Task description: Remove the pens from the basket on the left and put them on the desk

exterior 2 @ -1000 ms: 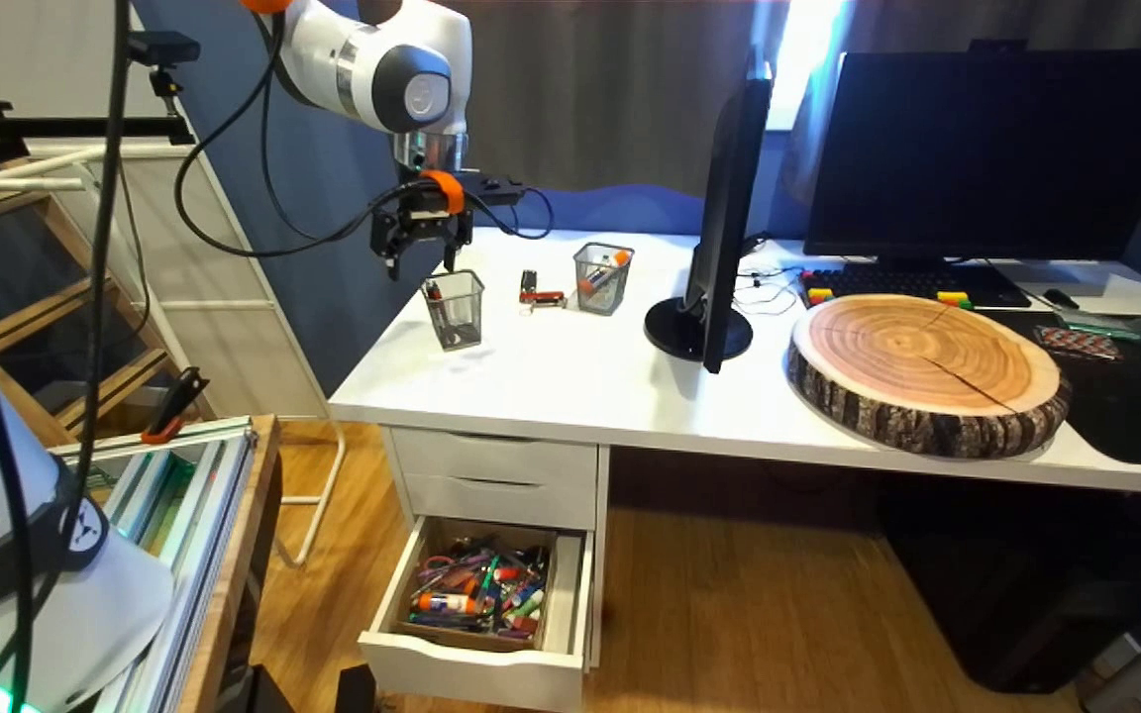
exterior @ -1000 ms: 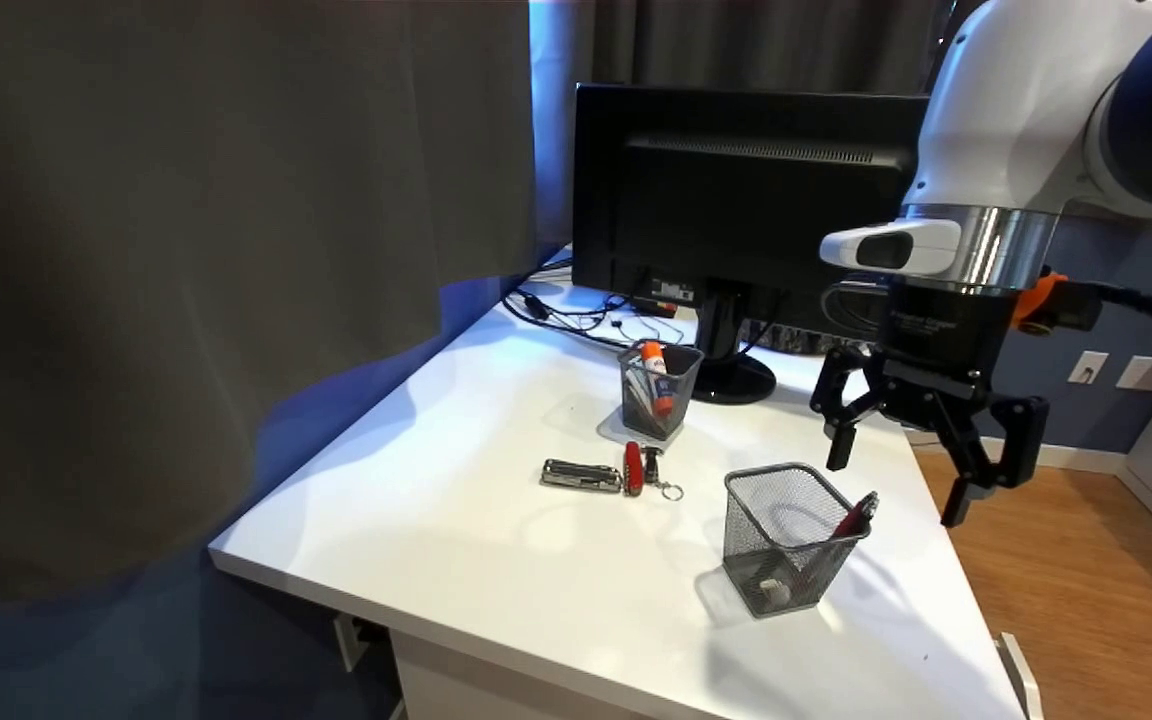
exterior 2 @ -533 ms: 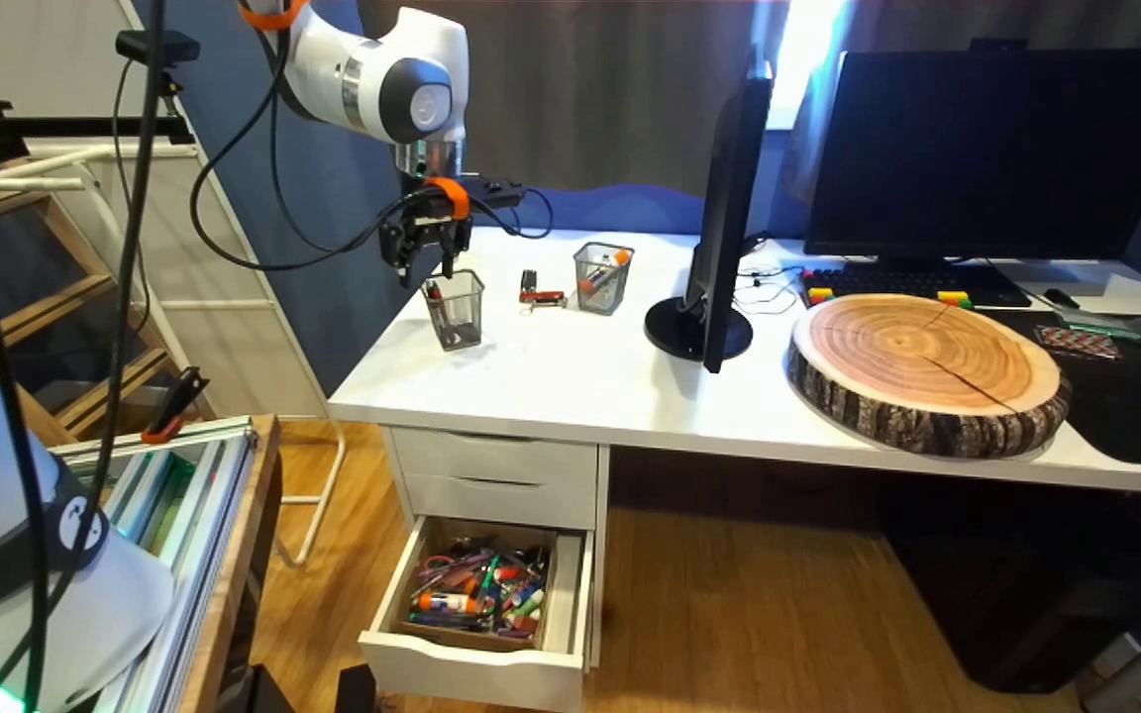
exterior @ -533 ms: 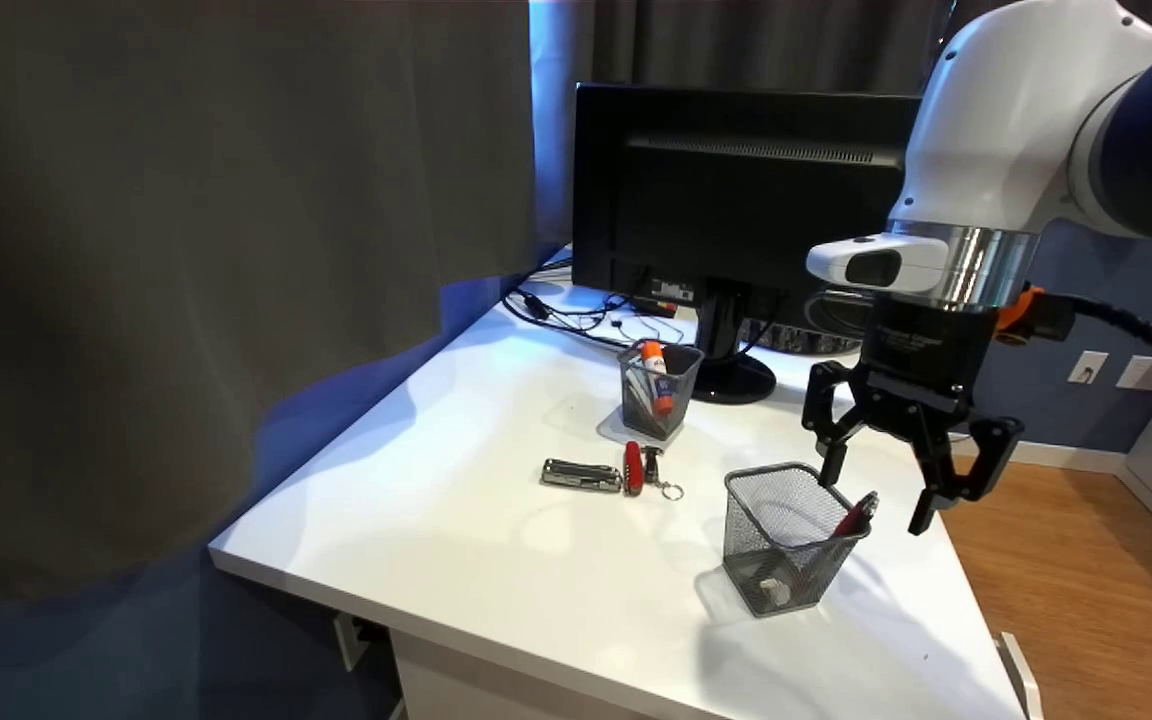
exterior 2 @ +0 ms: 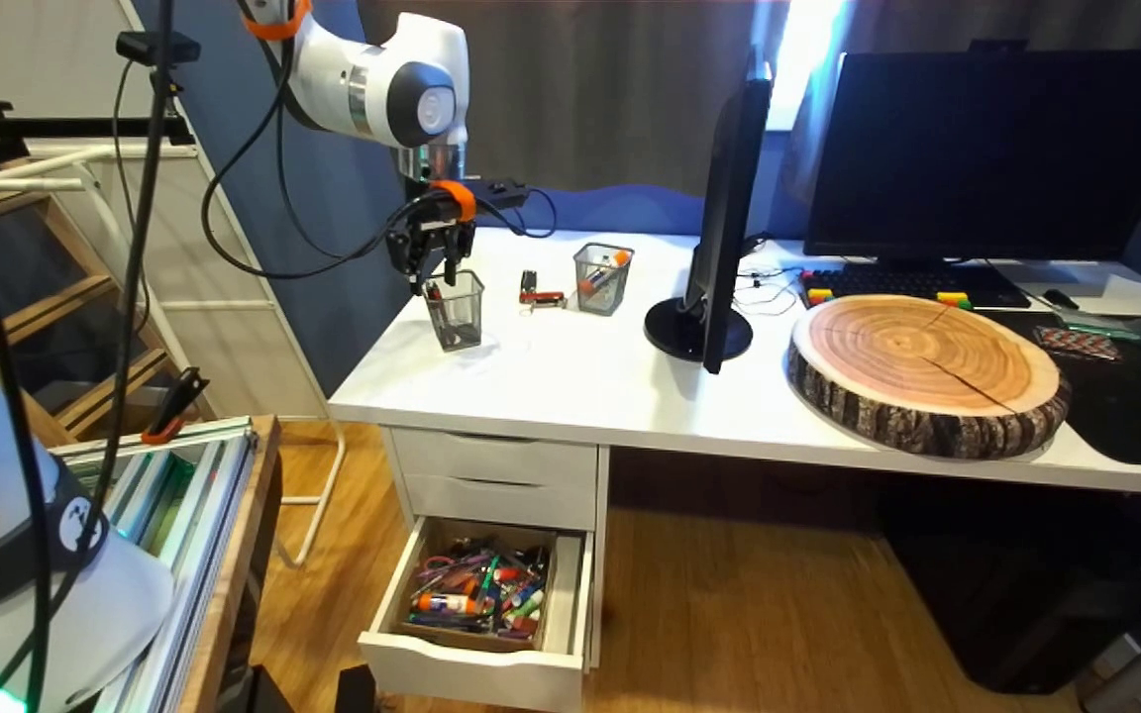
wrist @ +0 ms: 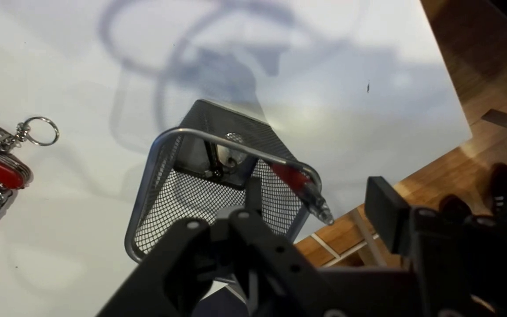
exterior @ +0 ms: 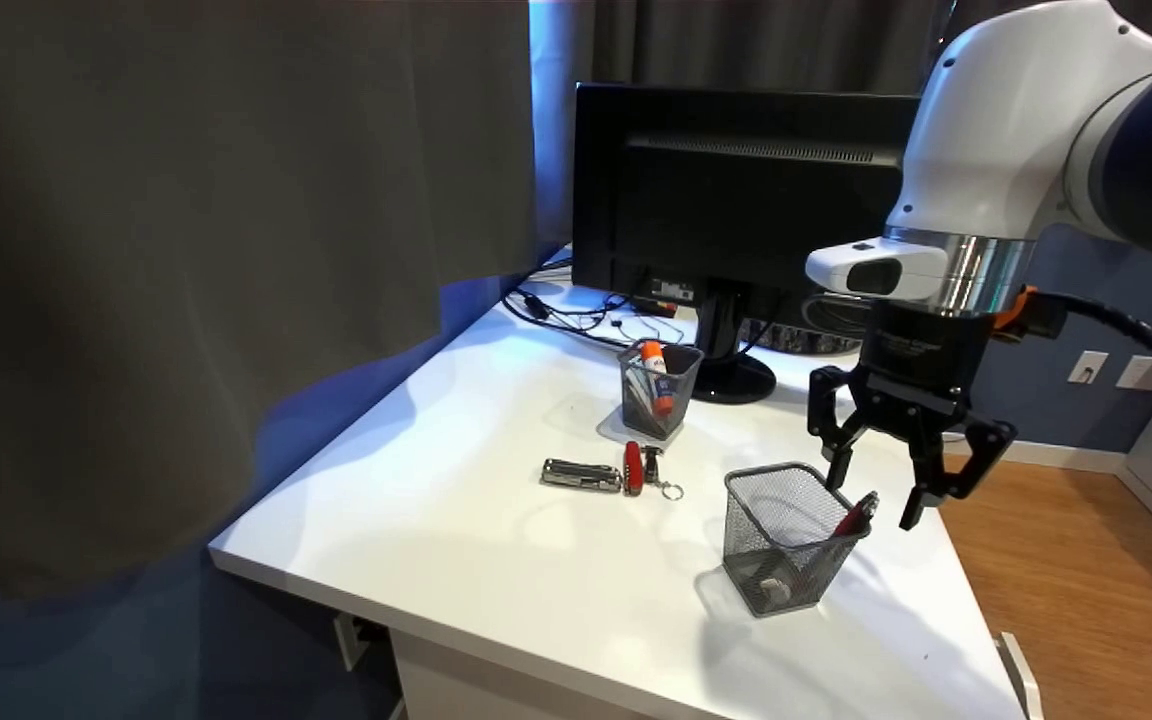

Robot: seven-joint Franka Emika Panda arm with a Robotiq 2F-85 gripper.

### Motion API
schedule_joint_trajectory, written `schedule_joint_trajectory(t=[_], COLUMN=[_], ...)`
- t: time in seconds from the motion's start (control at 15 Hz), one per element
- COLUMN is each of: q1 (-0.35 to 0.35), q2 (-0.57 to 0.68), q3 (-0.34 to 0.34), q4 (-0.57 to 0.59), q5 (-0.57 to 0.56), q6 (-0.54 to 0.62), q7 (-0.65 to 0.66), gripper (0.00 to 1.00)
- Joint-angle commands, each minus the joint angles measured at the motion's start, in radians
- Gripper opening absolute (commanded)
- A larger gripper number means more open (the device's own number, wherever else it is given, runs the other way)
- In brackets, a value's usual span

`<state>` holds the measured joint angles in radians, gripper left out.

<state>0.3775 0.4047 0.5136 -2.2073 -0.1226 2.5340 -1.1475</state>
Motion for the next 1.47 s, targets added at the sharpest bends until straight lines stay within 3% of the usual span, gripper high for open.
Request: schedule_joint_trajectory(t=[0.0, 0.33, 0.53, 0.67, 0.73, 0.8, 1.0, 1.2, 1.27, 1.33, 1.4], q1=[0.020, 0.020, 0.022, 0.022, 0.022, 0.021, 0.020, 0.019, 0.019, 0.018, 0.018], q2=[0.019, 0.020, 0.022, 0.022, 0.023, 0.023, 0.024, 0.026, 0.026, 0.025, 0.025], q3=[-0.014, -0.011, -0.013, -0.014, -0.014, -0.014, -0.012, -0.012, -0.011, -0.011, -0.012], q4=[0.022, 0.023, 0.022, 0.019, 0.019, 0.019, 0.020, 0.020, 0.020, 0.021, 0.022], q5=[-0.034, -0.035, -0.041, -0.045, -0.048, -0.049, -0.049, -0.049, -0.049, -0.049, -0.049], q6=[0.018, 0.019, 0.019, 0.022, 0.022, 0.022, 0.021, 0.019, 0.019, 0.019, 0.021], q7=[0.020, 0.012, 0.012, 0.013, 0.012, 0.012, 0.009, 0.008, 0.007, 0.007, 0.007], gripper=[0.58, 0.57, 0.39, 0.36, 0.28, 0.31, 0.25, 0.16, 0.05, 0.07, 0.03])
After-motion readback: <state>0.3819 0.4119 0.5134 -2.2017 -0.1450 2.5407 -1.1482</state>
